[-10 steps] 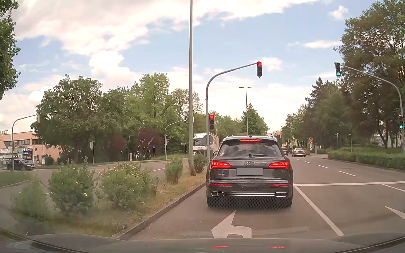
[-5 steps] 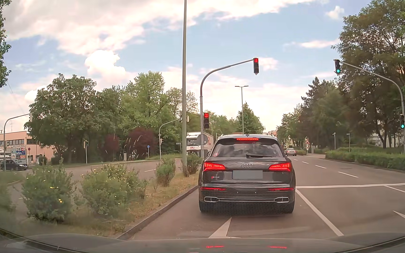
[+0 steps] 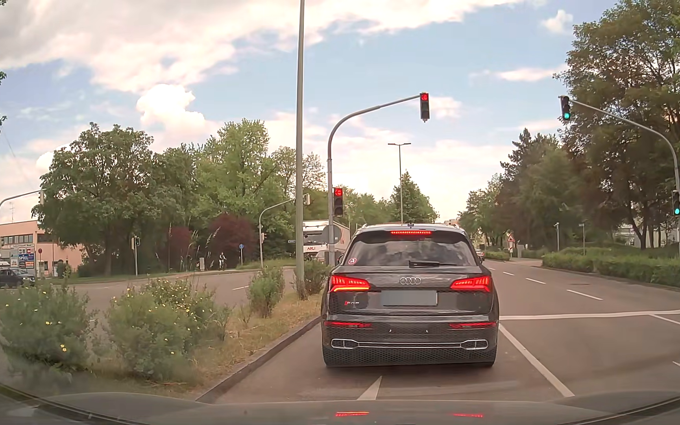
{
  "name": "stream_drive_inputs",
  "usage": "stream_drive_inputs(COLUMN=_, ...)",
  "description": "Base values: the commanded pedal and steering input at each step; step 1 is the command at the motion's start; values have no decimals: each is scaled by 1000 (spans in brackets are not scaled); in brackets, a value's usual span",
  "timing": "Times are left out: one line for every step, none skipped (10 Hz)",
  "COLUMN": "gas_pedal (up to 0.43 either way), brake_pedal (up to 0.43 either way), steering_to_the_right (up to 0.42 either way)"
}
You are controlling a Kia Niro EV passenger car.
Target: Follow the waypoints while adhering to traffic rules and regulations
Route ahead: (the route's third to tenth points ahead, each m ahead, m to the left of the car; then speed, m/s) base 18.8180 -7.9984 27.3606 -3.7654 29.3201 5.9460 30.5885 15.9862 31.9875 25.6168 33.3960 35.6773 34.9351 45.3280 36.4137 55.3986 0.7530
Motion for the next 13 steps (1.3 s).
stream_drive_inputs(gas_pedal=0, brake_pedal=67, steering_to_the_right=125)
stream_drive_inputs(gas_pedal=0, brake_pedal=85, steering_to_the_right=125)
stream_drive_inputs(gas_pedal=0, brake_pedal=104, steering_to_the_right=125)
stream_drive_inputs(gas_pedal=0, brake_pedal=128, steering_to_the_right=125)
stream_drive_inputs(gas_pedal=0, brake_pedal=146, steering_to_the_right=125)
stream_drive_inputs(gas_pedal=0, brake_pedal=159, steering_to_the_right=125)
stream_drive_inputs(gas_pedal=0, brake_pedal=195, steering_to_the_right=125)
stream_drive_inputs(gas_pedal=0, brake_pedal=220, steering_to_the_right=125)
stream_drive_inputs(gas_pedal=0, brake_pedal=226, steering_to_the_right=125)
stream_drive_inputs(gas_pedal=0, brake_pedal=226, steering_to_the_right=124)
stream_drive_inputs(gas_pedal=0, brake_pedal=226, steering_to_the_right=124)
stream_drive_inputs(gas_pedal=0, brake_pedal=226, steering_to_the_right=120)
stream_drive_inputs(gas_pedal=0, brake_pedal=226, steering_to_the_right=115)
